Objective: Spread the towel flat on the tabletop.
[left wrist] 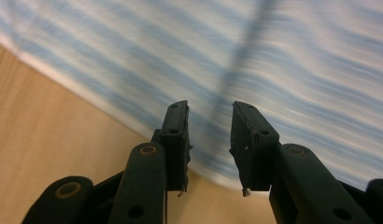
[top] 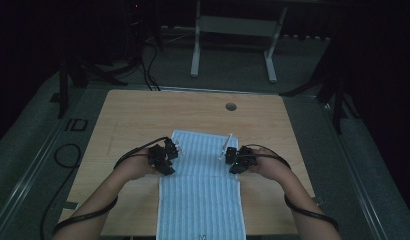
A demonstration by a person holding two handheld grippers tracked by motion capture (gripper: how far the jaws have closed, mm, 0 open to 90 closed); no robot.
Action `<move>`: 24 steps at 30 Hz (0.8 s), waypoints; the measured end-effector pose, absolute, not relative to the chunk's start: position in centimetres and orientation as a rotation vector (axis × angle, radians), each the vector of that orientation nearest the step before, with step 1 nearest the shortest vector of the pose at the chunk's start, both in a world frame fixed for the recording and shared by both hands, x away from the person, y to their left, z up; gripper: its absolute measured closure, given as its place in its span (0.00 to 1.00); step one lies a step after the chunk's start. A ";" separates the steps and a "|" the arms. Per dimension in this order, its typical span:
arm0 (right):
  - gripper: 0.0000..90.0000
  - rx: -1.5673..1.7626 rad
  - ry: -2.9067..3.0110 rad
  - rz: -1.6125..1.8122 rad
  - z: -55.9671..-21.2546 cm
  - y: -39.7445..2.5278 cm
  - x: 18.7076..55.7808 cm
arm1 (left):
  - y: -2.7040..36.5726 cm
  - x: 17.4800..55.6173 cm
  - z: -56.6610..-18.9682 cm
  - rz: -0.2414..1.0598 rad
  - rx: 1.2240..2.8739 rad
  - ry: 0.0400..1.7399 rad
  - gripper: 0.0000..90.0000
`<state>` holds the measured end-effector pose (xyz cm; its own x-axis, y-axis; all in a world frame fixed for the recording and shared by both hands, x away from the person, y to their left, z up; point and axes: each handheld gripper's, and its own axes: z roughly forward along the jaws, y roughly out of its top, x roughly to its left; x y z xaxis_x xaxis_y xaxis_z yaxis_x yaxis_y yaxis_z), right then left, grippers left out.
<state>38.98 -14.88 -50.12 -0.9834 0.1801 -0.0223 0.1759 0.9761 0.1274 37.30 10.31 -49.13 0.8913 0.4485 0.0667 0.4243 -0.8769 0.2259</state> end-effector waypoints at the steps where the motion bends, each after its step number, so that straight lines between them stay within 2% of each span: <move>1: 1.00 0.275 3.090 0.167 -50.6 -14.6 39.2 | 10.1 38.1 -49.6 0.161 2.858 0.686 0.75; 4: 1.00 0.269 3.113 0.130 -51.7 -14.2 39.8 | 9.7 39.9 -50.8 0.130 2.861 0.747 0.75; 10: 1.00 0.273 3.108 0.103 -51.6 -14.5 40.7 | 9.1 40.9 -51.8 0.076 2.855 0.753 0.75; 15: 1.00 0.301 3.073 0.068 -51.6 -14.7 42.3 | 8.6 41.8 -51.8 0.134 2.865 0.773 0.75; 24: 1.00 0.392 3.002 0.107 -51.7 -15.7 45.8 | 8.3 44.0 -51.9 0.147 2.801 0.835 0.75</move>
<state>45.83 -15.65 -51.66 -0.9603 0.2594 -0.1023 0.2515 0.9642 0.0843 43.98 8.31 -51.89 0.8342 0.5504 0.0344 0.5289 -0.8162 0.2326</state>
